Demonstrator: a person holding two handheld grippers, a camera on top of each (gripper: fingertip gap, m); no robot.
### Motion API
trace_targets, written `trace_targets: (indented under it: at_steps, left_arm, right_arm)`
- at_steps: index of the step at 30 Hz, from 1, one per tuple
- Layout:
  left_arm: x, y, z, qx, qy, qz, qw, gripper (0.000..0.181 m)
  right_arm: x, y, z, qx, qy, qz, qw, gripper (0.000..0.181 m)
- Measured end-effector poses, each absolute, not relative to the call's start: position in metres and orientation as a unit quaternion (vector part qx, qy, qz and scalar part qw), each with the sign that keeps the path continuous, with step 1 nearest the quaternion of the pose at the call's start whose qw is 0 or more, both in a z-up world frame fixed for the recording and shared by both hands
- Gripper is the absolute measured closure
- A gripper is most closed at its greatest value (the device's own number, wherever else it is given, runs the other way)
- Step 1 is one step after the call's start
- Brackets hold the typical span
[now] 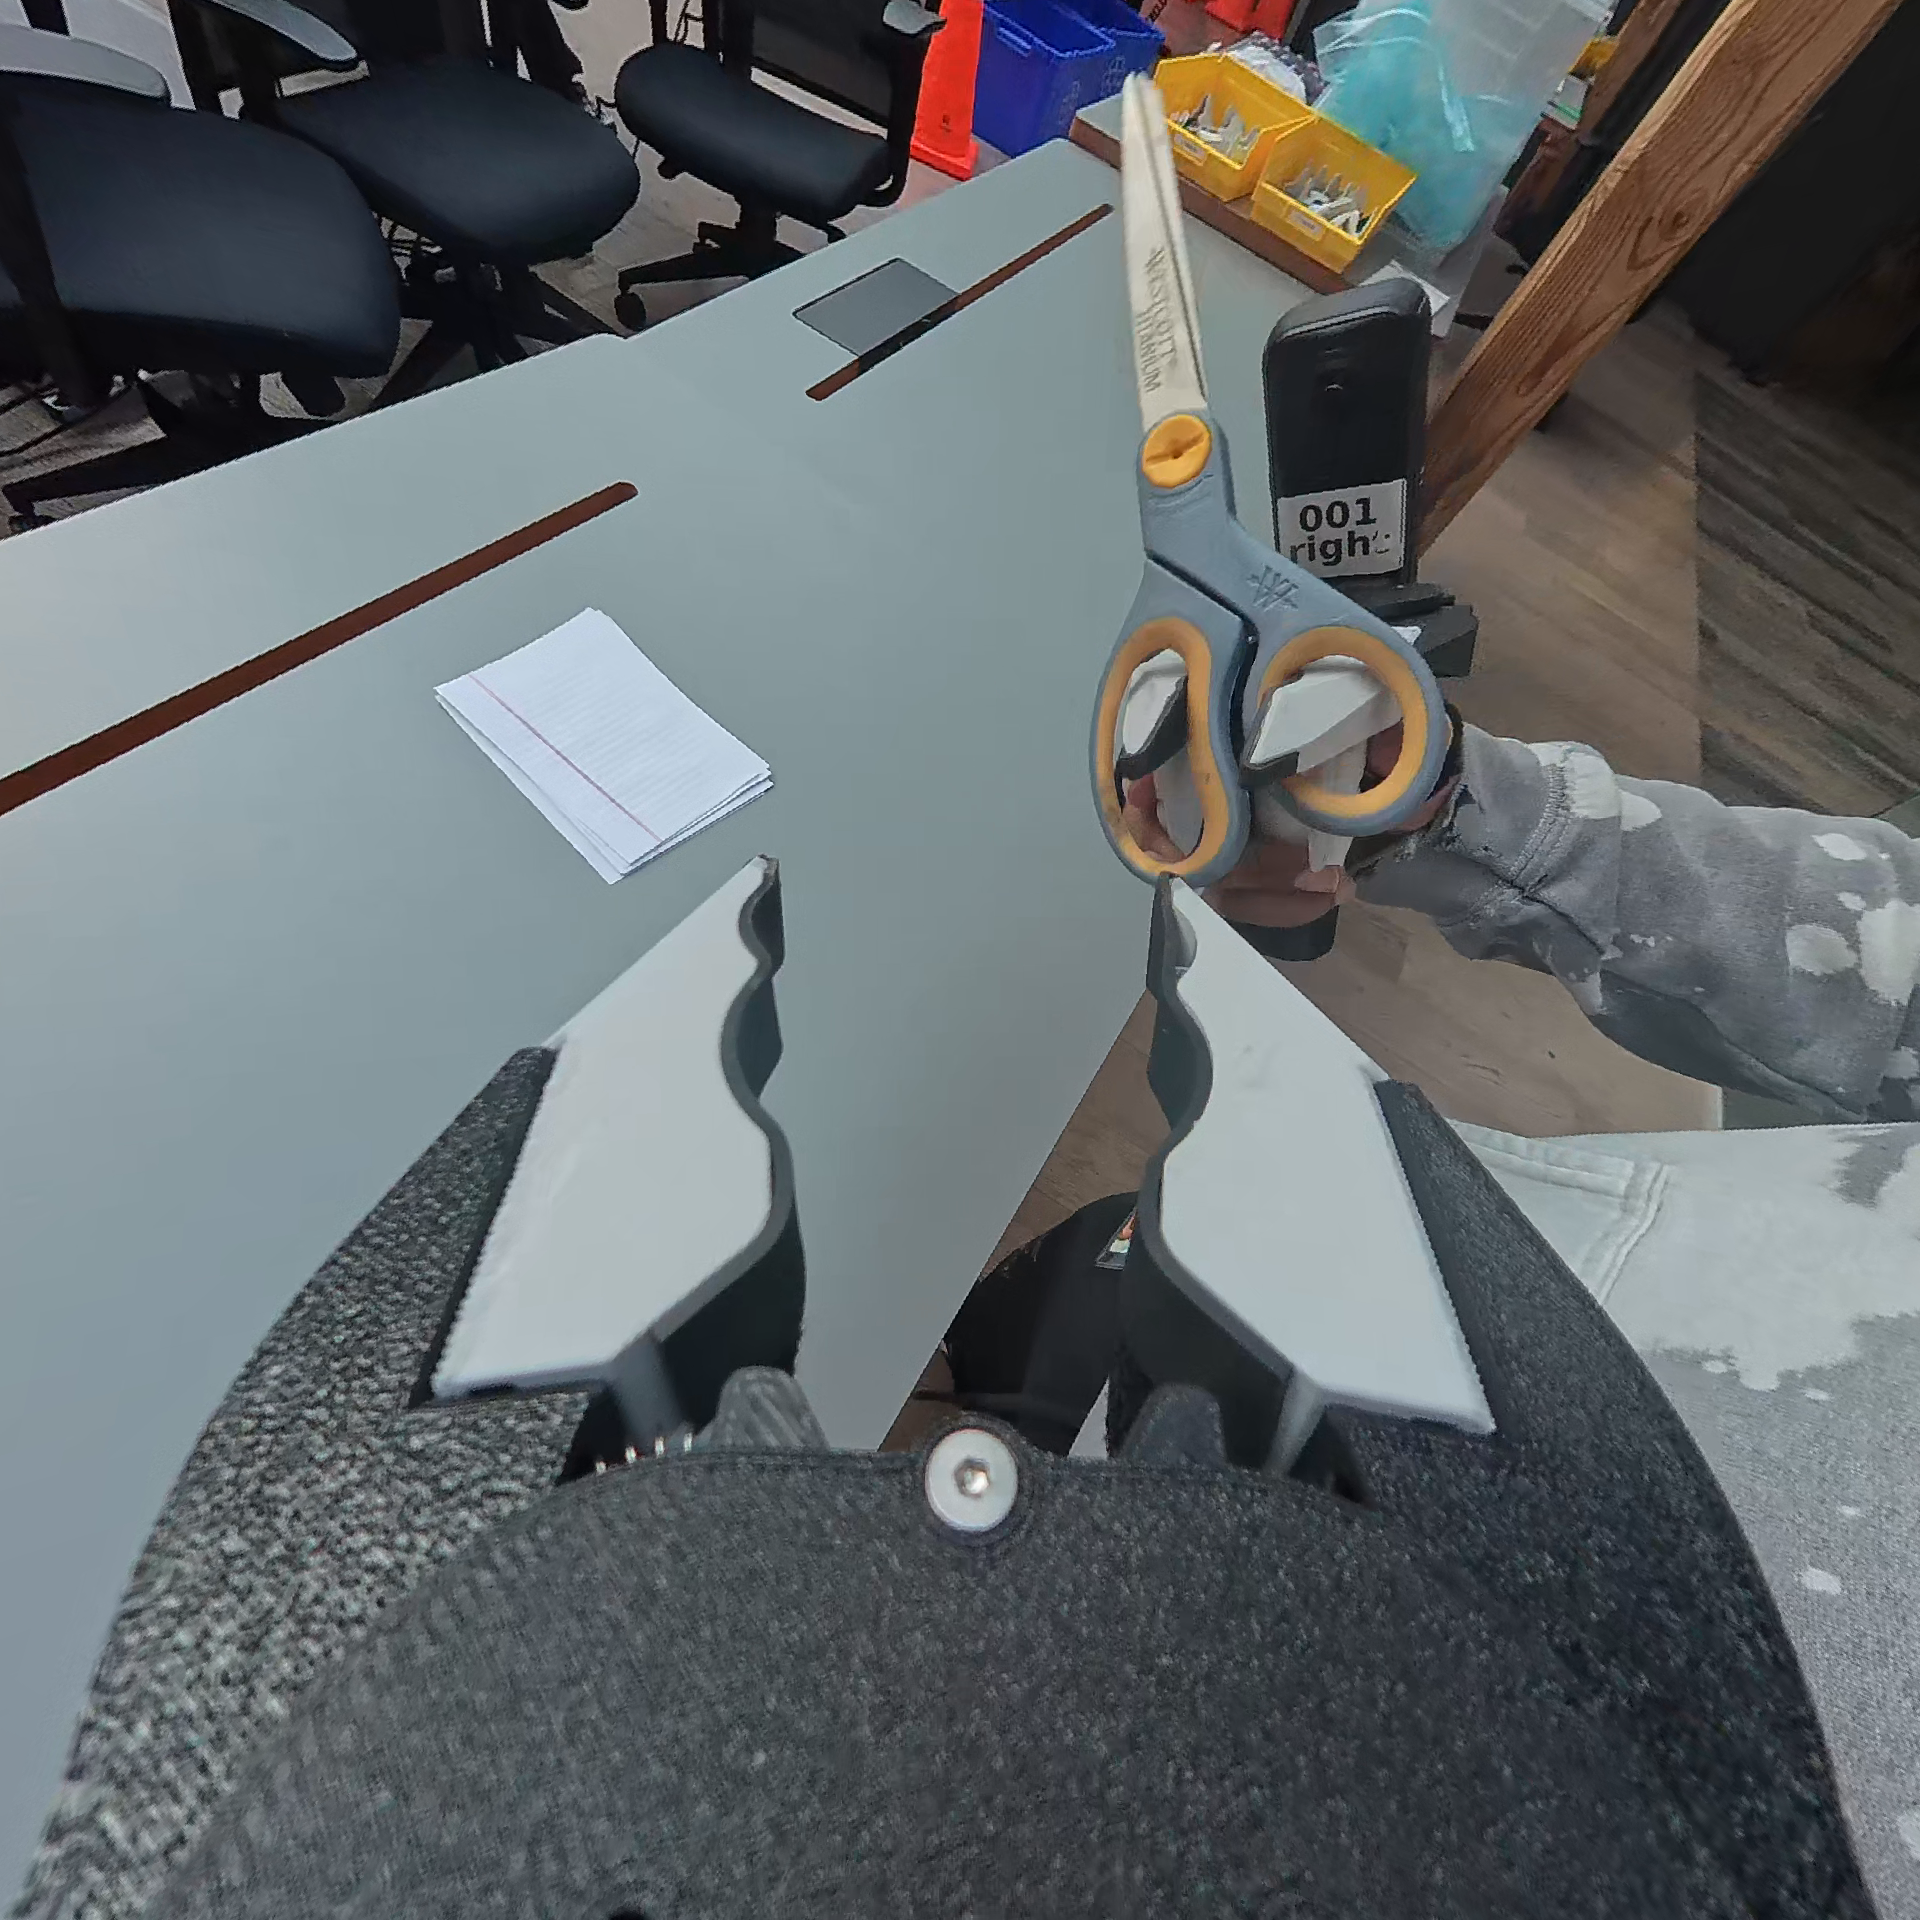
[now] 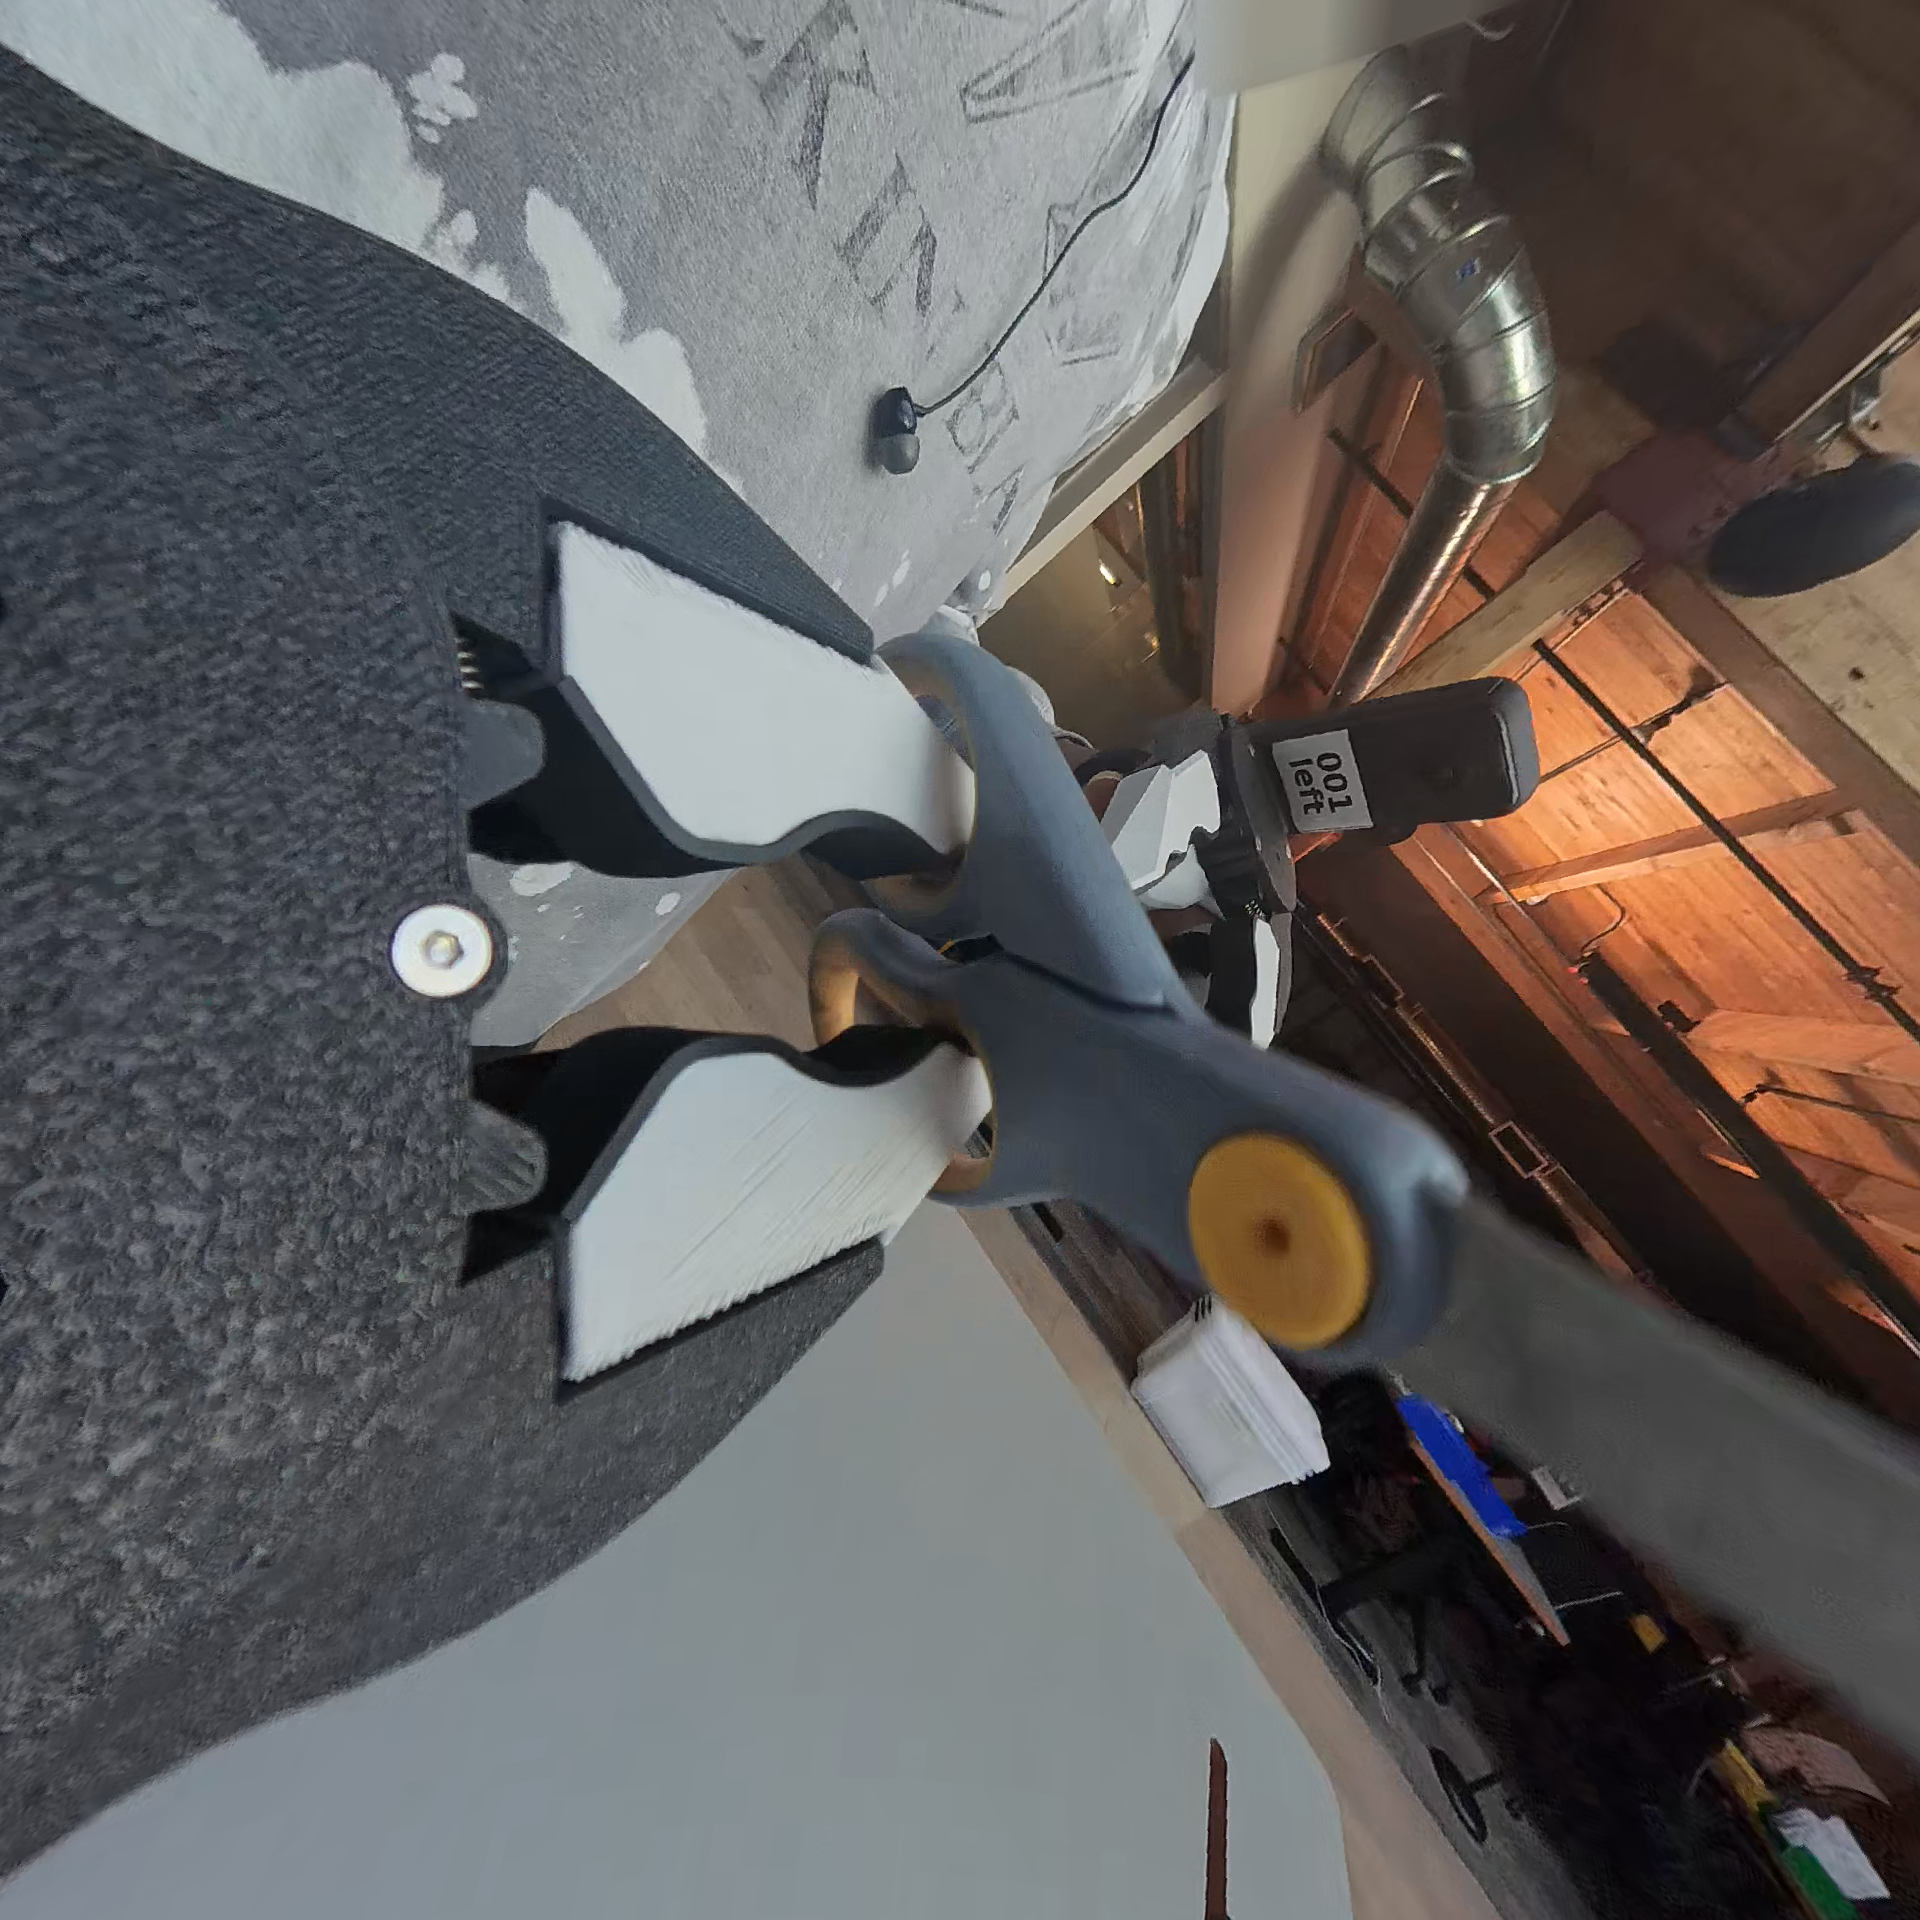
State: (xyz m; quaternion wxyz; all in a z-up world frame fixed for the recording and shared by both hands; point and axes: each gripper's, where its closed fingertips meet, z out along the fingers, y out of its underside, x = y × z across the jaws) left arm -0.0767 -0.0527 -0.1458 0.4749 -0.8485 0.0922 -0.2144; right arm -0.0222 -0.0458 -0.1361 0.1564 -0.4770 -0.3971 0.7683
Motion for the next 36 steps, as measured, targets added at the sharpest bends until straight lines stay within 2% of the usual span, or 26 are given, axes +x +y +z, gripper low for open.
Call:
trace_targets:
  at_steps: [6, 8, 10, 15, 16, 17, 18, 22, 24, 25, 27, 28, 36]
  left_arm:
    - [-0.079, -0.052, -0.148, -0.85, 0.09, -0.212, 0.473, 0.111]
    - [-0.08, -0.051, -0.149, -0.851, 0.09, -0.212, 0.472, 0.111]
    - [-0.08, -0.05, -0.149, -0.851, 0.09, -0.215, 0.472, 0.111]
    - [-0.082, -0.05, -0.149, -0.85, 0.087, -0.22, 0.471, 0.112]
    - [-0.082, -0.05, -0.15, -0.85, 0.087, -0.22, 0.471, 0.112]
    - [-0.083, -0.05, -0.15, -0.85, 0.087, -0.222, 0.47, 0.112]
    - [-0.083, -0.05, -0.15, -0.849, 0.086, -0.224, 0.47, 0.112]
    - [-0.085, -0.05, -0.151, -0.849, 0.084, -0.227, 0.471, 0.112]
    - [-0.087, -0.05, -0.151, -0.848, 0.083, -0.227, 0.471, 0.112]
    - [-0.087, -0.05, -0.151, -0.848, 0.083, -0.228, 0.471, 0.112]
    - [-0.089, -0.05, -0.152, -0.849, 0.083, -0.228, 0.471, 0.112]
    - [-0.09, -0.05, -0.152, -0.848, 0.082, -0.228, 0.471, 0.112]
    - [-0.095, -0.048, -0.155, -0.847, 0.077, -0.238, 0.469, 0.117]
  right_arm:
    - [-0.018, -0.044, -0.14, -0.486, -0.404, 0.757, 0.165, 0.157]
    - [-0.017, -0.045, -0.133, -0.479, -0.394, 0.769, 0.154, 0.142]
    - [-0.018, -0.043, -0.13, -0.478, -0.382, 0.776, 0.152, 0.135]
    - [-0.017, -0.041, -0.116, -0.46, -0.364, 0.796, 0.151, 0.127]
    - [-0.017, -0.041, -0.115, -0.46, -0.364, 0.796, 0.149, 0.121]
    - [-0.018, -0.042, -0.114, -0.461, -0.364, 0.797, 0.142, 0.104]
    - [-0.019, -0.044, -0.114, -0.463, -0.371, 0.793, 0.137, 0.096]
    - [-0.02, -0.045, -0.11, -0.458, -0.377, 0.792, 0.146, 0.102]
    - [-0.021, -0.045, -0.112, -0.461, -0.386, 0.784, 0.154, 0.113]
    - [-0.021, -0.045, -0.113, -0.462, -0.392, 0.78, 0.157, 0.122]
    - [-0.022, -0.043, -0.117, -0.469, -0.405, 0.766, 0.172, 0.154]
    - [-0.022, -0.041, -0.121, -0.474, -0.409, 0.761, 0.172, 0.159]
    - [-0.023, -0.035, -0.151, -0.526, -0.456, 0.69, 0.196, 0.161]
